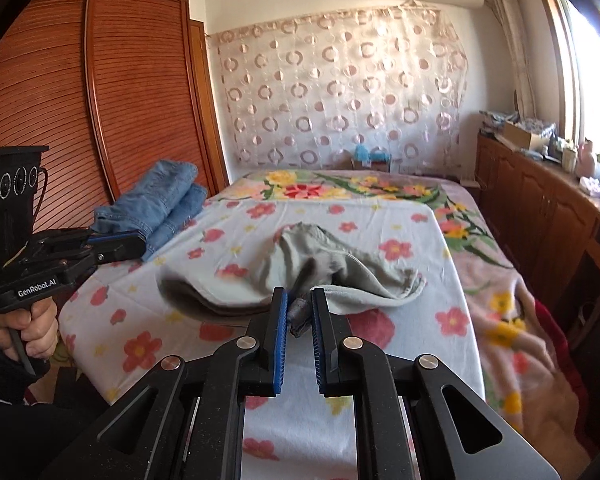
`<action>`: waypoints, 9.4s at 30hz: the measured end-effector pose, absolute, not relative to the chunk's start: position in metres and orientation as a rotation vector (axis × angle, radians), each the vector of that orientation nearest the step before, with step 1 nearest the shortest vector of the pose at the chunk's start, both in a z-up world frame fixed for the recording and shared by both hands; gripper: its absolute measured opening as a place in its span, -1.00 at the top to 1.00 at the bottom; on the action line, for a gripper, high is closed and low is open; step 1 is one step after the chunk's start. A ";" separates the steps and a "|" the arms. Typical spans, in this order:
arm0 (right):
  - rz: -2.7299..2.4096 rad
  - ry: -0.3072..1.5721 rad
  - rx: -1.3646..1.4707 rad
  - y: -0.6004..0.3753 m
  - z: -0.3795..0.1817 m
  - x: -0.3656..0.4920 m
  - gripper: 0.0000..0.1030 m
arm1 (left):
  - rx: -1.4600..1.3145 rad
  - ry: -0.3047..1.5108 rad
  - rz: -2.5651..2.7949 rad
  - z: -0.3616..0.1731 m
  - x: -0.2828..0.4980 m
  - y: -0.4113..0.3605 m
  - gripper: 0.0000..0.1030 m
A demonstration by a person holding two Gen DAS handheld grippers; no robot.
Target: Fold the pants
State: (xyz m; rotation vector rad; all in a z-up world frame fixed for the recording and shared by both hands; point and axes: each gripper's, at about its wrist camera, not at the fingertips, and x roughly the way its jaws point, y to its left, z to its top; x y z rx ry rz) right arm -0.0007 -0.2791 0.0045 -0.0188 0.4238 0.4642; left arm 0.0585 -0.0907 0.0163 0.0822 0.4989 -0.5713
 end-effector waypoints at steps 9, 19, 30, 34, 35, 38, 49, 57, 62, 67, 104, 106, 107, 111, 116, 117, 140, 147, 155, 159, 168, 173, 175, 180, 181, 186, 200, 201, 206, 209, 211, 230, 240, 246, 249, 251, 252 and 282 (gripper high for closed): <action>0.431 0.489 -0.055 -0.275 -0.020 0.010 0.80 | 0.136 0.575 -0.528 -0.012 0.070 -0.091 0.90; 0.343 0.612 0.080 -0.321 -0.058 0.012 0.63 | 0.158 0.689 -0.531 -0.051 0.083 -0.112 0.14; 0.323 0.546 0.216 -0.336 -0.050 0.000 0.00 | 0.160 0.729 -0.530 -0.064 0.082 -0.117 0.13; 0.332 0.500 0.222 -0.335 -0.038 -0.004 -0.36 | 0.153 0.736 -0.529 -0.067 0.083 -0.117 0.13; 0.328 0.504 0.223 -0.334 -0.037 -0.001 -0.36 | 0.152 0.738 -0.530 -0.068 0.083 -0.117 0.13; 0.294 0.572 0.233 -0.330 -0.047 0.016 -0.36 | 0.149 0.745 -0.532 -0.070 0.084 -0.118 0.13; 0.392 0.700 0.333 -0.337 -0.064 0.047 0.63 | 0.166 0.783 -0.581 -0.083 0.073 -0.130 0.13; 0.404 0.647 0.316 -0.334 -0.060 0.043 0.70 | 0.179 0.812 -0.637 -0.091 0.070 -0.144 0.08; 0.393 0.638 0.310 -0.331 -0.064 0.043 0.70 | 0.188 0.841 -0.659 -0.097 0.073 -0.153 0.05; 0.387 0.632 0.317 -0.327 -0.062 0.041 0.70 | 0.236 0.858 -0.633 -0.106 0.078 -0.169 0.05; 0.576 0.316 0.130 -0.234 0.100 0.094 0.75 | 0.221 0.397 -0.332 0.114 0.136 -0.052 0.84; 0.564 0.321 0.129 -0.226 0.107 0.127 0.75 | 0.212 0.389 -0.316 0.117 0.160 -0.047 0.84; 0.559 0.319 0.133 -0.221 0.112 0.142 0.75 | 0.218 0.377 -0.302 0.121 0.172 -0.046 0.83; 0.528 0.256 0.131 -0.209 0.135 0.178 0.75 | 0.243 0.333 -0.330 0.144 0.181 -0.050 0.83; 0.530 0.282 0.109 -0.197 0.121 0.182 0.75 | 0.299 0.386 -0.342 0.119 0.164 -0.053 0.83; 0.538 0.313 0.106 -0.195 0.108 0.179 0.75 | 0.308 0.433 -0.350 0.098 0.159 -0.054 0.83; 0.531 0.749 0.116 -0.183 -0.075 0.144 0.25 | 0.154 0.724 -0.404 -0.066 0.077 -0.039 0.14; 0.496 0.716 0.082 -0.181 -0.071 0.150 0.21 | 0.060 0.729 -0.356 -0.072 0.094 -0.031 0.14; 0.469 0.713 0.002 -0.160 -0.102 0.148 0.21 | 0.013 0.793 -0.339 -0.092 0.107 -0.037 0.17; 0.453 0.714 -0.023 -0.160 -0.107 0.146 0.21 | 0.002 0.818 -0.341 -0.101 0.104 -0.040 0.20; 0.468 0.709 -0.021 -0.164 -0.108 0.141 0.21 | -0.033 0.836 -0.349 -0.110 0.100 -0.037 0.21; 0.474 0.703 -0.032 -0.162 -0.109 0.138 0.22 | -0.040 0.825 -0.344 -0.110 0.099 -0.038 0.21; 0.462 0.692 -0.064 -0.160 -0.110 0.135 0.22 | -0.034 0.818 -0.344 -0.110 0.098 -0.039 0.22; 0.440 0.650 -0.107 -0.155 -0.113 0.129 0.22 | -0.040 0.804 -0.340 -0.111 0.096 -0.039 0.22; 0.441 0.646 -0.106 -0.155 -0.114 0.129 0.22 | -0.040 0.801 -0.339 -0.111 0.095 -0.038 0.22; 0.439 0.630 -0.112 -0.156 -0.116 0.126 0.22 | -0.045 0.784 -0.333 -0.111 0.094 -0.039 0.21; 0.482 0.641 -0.089 -0.156 -0.115 0.126 0.69 | -0.107 0.793 -0.356 -0.111 0.089 -0.038 0.66; 0.484 0.643 -0.086 -0.155 -0.114 0.126 0.70 | -0.111 0.795 -0.358 -0.110 0.089 -0.037 0.68; 0.502 0.638 -0.068 -0.156 -0.110 0.126 0.72 | -0.118 0.774 -0.373 -0.100 0.083 -0.036 0.75; 0.513 0.617 -0.057 -0.157 -0.102 0.121 0.72 | -0.118 0.750 -0.380 -0.089 0.078 -0.035 0.75; 0.523 0.604 -0.049 -0.159 -0.095 0.118 0.72 | -0.124 0.725 -0.386 -0.079 0.073 -0.033 0.75; 0.572 0.498 -0.012 -0.181 -0.059 0.085 0.72 | -0.099 0.585 -0.418 -0.030 0.054 -0.033 0.77; 0.584 0.450 -0.023 -0.180 -0.053 0.075 0.73 | -0.104 0.531 -0.424 -0.011 0.049 -0.026 0.78; 0.588 0.432 -0.039 -0.179 -0.049 0.069 0.73 | -0.102 0.512 -0.424 -0.007 0.046 -0.023 0.78; 0.590 0.418 -0.041 -0.182 -0.048 0.069 0.73 | -0.102 0.499 -0.428 -0.003 0.043 -0.023 0.78; 0.592 0.408 -0.041 -0.184 -0.046 0.068 0.73 | -0.103 0.492 -0.432 0.001 0.040 -0.022 0.78; 0.593 0.402 -0.041 -0.185 -0.045 0.067 0.73 | -0.102 0.484 -0.436 0.004 0.038 -0.022 0.78; 0.514 0.429 -0.103 -0.145 -0.044 0.160 0.73 | -0.039 0.561 -0.367 0.002 0.126 -0.024 0.78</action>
